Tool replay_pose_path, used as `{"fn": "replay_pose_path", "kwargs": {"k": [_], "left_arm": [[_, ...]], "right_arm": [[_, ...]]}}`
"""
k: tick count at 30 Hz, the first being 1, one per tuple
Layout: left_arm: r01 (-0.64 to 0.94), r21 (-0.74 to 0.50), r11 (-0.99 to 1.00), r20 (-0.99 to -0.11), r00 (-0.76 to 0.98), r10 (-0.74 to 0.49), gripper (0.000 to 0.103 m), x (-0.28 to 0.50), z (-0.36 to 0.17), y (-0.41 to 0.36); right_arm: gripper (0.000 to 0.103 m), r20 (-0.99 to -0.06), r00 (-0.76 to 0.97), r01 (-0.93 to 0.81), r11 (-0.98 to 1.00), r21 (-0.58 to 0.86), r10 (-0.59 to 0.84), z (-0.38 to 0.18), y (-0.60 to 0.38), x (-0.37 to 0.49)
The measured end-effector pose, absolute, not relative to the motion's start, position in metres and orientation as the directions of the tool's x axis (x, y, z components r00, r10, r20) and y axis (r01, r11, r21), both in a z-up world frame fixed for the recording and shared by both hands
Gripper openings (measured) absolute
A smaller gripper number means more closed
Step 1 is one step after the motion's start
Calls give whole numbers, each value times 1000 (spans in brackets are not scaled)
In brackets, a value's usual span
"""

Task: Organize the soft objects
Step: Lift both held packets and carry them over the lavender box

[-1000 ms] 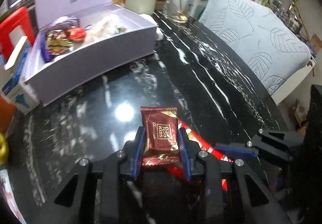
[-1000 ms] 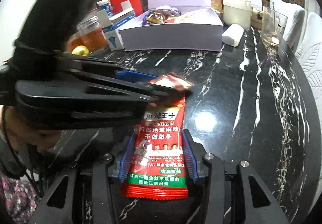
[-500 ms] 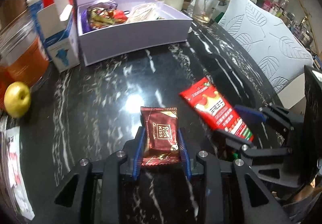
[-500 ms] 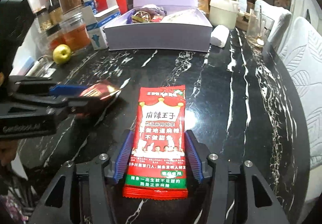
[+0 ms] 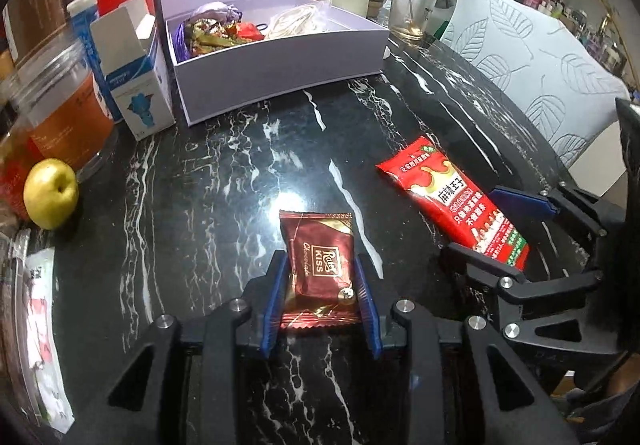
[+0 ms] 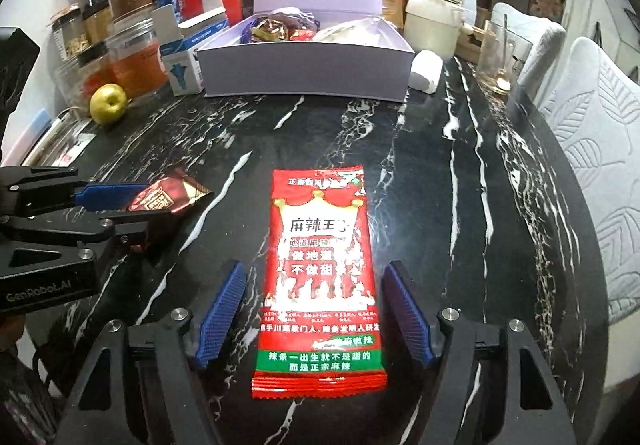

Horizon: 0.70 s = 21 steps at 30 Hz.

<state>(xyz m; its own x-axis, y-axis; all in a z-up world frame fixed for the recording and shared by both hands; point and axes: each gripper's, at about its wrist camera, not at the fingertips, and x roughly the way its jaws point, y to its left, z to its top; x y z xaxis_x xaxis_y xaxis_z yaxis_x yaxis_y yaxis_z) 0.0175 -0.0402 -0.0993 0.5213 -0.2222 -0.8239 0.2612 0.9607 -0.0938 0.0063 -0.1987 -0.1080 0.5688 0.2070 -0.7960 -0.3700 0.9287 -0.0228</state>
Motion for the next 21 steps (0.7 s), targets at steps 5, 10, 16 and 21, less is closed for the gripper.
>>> {"fn": "replay_pose_path", "kwargs": {"k": [5,10,16,21], "left_arm": [[242,-78,967,-816,541,-202,33,19,-100,-41],[223,-100,970,-813,543,-209,33,21,-99,-38],[209,-143,967,-810,537,-236,33,20,-95,-38],[212,-155,965,-797,550,-249,33,17,-89,-38]], "right_arm": [[50,-792,575,-370,929,-25,207,-107,-198,5],[44,-791,575,-381,924,-33,209,-105,-196,4],[43,-772,587,-378,926,5,244,-104,-202,3],[43,-770,587,-394,919,0,252,-99,-199,3]]}}
